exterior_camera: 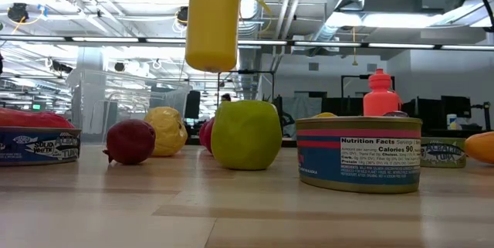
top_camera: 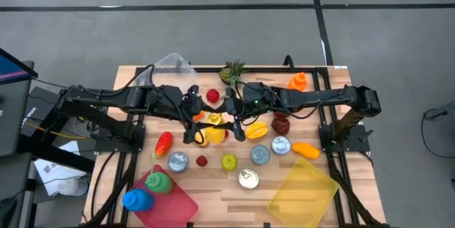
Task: Pick & Place Food Item
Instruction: Put the yellow water bottle into the red bin
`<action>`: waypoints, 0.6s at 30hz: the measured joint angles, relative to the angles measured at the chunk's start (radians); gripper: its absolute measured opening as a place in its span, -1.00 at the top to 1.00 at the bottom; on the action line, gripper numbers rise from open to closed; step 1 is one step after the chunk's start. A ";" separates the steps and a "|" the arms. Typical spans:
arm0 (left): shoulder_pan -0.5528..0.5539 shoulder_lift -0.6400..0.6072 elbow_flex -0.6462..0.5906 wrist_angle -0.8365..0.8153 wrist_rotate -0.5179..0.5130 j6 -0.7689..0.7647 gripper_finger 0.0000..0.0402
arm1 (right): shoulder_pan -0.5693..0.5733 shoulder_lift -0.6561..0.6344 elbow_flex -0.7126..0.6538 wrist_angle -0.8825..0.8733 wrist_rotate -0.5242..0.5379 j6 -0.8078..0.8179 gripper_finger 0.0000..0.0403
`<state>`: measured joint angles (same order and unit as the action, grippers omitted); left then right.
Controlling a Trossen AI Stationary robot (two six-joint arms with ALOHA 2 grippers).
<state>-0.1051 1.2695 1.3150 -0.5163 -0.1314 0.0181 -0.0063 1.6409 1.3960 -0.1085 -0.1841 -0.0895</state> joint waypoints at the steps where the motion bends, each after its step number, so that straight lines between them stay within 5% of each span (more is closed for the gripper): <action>1: 0.000 0.005 -0.001 -0.005 0.000 0.000 -0.10 | 0.000 0.000 0.000 0.000 0.000 0.000 -0.08; 18: 0.008 0.033 -0.002 -0.001 0.005 0.000 0.23 | 0.000 0.000 0.000 -0.009 0.001 -0.016 -0.08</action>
<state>-0.0975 1.3025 1.3128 -0.5174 -0.1268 0.0177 -0.0059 1.6409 1.3960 -0.1179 -0.1829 -0.1055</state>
